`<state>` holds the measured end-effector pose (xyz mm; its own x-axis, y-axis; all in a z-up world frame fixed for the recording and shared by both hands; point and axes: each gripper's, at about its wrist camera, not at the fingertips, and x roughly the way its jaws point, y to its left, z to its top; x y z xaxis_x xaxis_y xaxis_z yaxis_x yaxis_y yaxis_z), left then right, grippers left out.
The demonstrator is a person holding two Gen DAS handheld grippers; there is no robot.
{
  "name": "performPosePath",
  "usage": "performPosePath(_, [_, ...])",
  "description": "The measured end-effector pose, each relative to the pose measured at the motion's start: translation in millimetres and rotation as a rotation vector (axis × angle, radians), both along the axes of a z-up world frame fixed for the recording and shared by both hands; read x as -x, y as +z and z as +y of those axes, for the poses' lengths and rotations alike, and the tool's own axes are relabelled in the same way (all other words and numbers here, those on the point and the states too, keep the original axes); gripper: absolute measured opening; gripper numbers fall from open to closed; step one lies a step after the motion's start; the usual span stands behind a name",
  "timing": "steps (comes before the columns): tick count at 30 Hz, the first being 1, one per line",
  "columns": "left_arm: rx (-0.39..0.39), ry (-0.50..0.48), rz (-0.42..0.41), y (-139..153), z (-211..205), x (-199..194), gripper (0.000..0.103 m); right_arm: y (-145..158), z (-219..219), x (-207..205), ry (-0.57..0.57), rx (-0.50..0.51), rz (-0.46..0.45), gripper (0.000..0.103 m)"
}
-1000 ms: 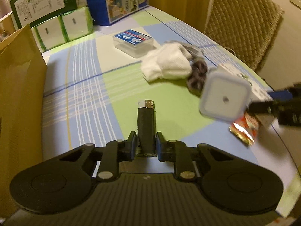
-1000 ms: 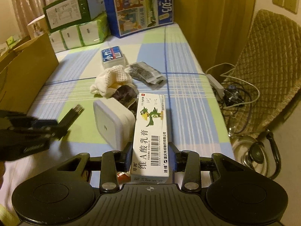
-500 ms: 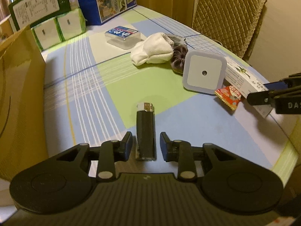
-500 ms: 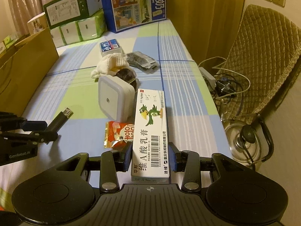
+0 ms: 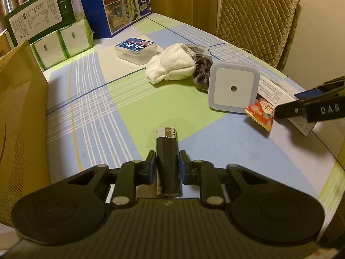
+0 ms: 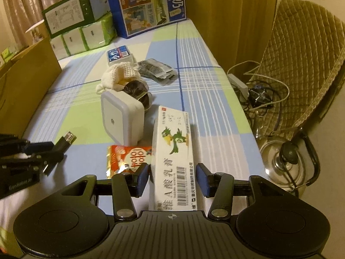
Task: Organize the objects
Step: 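Lift the lighter and ointment box off the table, then carry both items over the cardboard box and open both grippers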
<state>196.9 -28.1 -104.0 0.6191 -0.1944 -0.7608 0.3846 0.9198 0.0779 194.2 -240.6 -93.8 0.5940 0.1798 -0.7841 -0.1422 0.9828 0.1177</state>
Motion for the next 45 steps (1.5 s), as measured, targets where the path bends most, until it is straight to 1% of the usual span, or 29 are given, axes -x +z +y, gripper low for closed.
performPosePath(3, [0.000, -0.001, 0.000, 0, 0, 0, 0.018, 1, -4, -4, -0.019, -0.027, 0.014, 0.046])
performPosePath(7, [0.004, 0.001, 0.009, 0, 0, -1, 0.018, -1, -4, -8, -0.017, -0.019, 0.031, 0.045])
performPosePath(9, [0.005, 0.002, 0.013, 1, 1, -1, 0.018, -1, -2, -8, -0.017, -0.007, 0.026, 0.036])
performPosePath(12, [0.004, 0.002, 0.021, 2, 1, 0, 0.018, 0, 1, -4, -0.034, 0.043, 0.013, 0.035])
performPosePath(15, [-0.008, -0.008, 0.017, 2, 0, 4, 0.018, -1, 5, 2, -0.026, 0.099, 0.011, 0.035])
performPosePath(21, [-0.005, -0.006, 0.018, 2, 0, 3, 0.018, -4, 11, 11, -0.004, 0.070, 0.016, 0.035])
performPosePath(27, [-0.001, -0.002, 0.016, 1, 0, 2, 0.018, -3, 15, 10, -0.015, 0.061, 0.009, 0.035])
performPosePath(29, [-0.010, -0.006, 0.006, 2, -1, 3, 0.018, -2, 14, 12, -0.024, 0.062, -0.001, 0.035])
performPosePath(38, [0.013, 0.000, -0.009, 17, 1, 3, 0.018, 18, 7, 17, -0.058, 0.051, -0.038, 0.035])
performPosePath(45, [0.044, 0.017, -0.039, 52, 4, 8, 0.018, 54, 25, 23, -0.028, 0.021, -0.097, 0.035])
